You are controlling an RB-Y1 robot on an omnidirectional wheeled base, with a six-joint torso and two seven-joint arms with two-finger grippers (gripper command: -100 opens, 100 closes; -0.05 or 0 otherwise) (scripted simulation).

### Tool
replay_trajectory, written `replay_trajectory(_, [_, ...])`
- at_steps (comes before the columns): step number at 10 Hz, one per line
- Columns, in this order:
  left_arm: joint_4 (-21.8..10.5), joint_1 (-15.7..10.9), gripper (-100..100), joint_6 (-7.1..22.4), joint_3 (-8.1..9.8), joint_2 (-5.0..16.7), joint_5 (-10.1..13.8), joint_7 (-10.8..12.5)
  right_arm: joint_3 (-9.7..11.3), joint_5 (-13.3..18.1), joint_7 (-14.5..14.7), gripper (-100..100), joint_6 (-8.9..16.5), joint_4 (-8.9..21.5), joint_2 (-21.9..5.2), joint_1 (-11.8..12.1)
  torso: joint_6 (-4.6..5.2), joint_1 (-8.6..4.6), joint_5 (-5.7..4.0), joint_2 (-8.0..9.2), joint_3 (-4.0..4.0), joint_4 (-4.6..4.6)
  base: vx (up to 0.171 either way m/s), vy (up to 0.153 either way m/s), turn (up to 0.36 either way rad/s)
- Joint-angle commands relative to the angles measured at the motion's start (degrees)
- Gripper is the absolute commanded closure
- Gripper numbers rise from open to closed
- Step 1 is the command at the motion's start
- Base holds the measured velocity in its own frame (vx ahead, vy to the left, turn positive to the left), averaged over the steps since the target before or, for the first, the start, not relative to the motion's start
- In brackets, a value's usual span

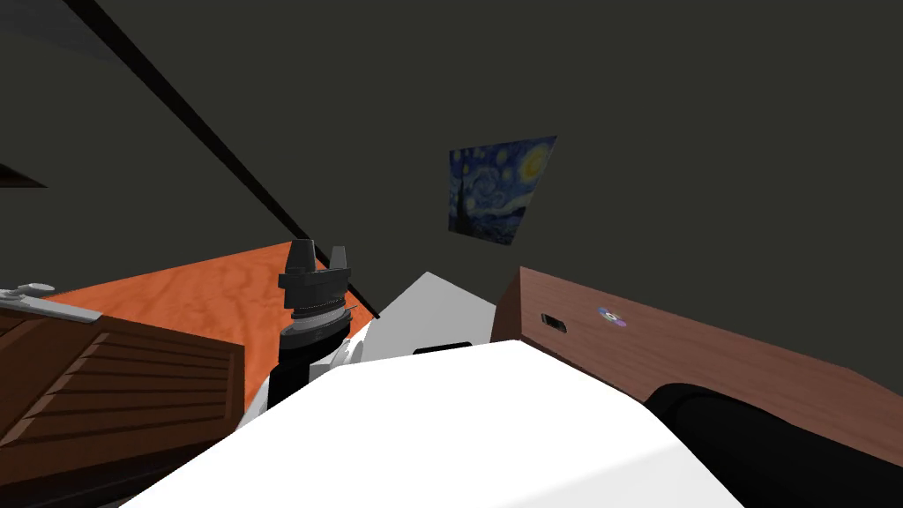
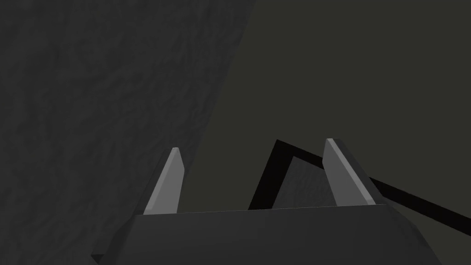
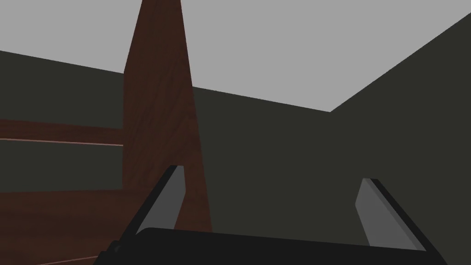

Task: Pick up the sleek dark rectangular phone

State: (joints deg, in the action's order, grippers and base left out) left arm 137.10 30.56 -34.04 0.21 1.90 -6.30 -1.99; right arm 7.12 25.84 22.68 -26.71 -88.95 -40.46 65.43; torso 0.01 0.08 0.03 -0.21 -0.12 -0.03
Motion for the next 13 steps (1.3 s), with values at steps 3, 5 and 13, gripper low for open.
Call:
replay_trajectory(3, [0.0, 0.0, 0, 0.0, 0.0, 0.0, 0.0, 0.0, 0.04, 2.55, 4.97, -100, -1.05, 6.26, -3.44, 3.38, 0.01, -0.01, -0.01, -0.06, -0.04, -0.02, 0.086, 0.003, 0.187])
replay_trajectory(5, [0.0, 0.0, 0, 0.0, 0.0, 0.0, 0.0, 0.0, 0.01, 3.71, 7.31, -100, -1.53, 7.76, -4.89, 5.03, 0.0, -0.02, -0.01, -0.07, -0.04, -0.02, 0.081, -0.005, 0.162])
replay_trajectory(13, [0.0, 0.01, 0, 0.0, 0.01, 0.0, 0.0, 0.0, -0.14, 7.84, 16.19, -100, -3.52, 17.97, -10.11, 10.13, 0.02, -0.04, -0.01, -0.03, -0.02, 0.0, 0.068, -0.012, 0.163])
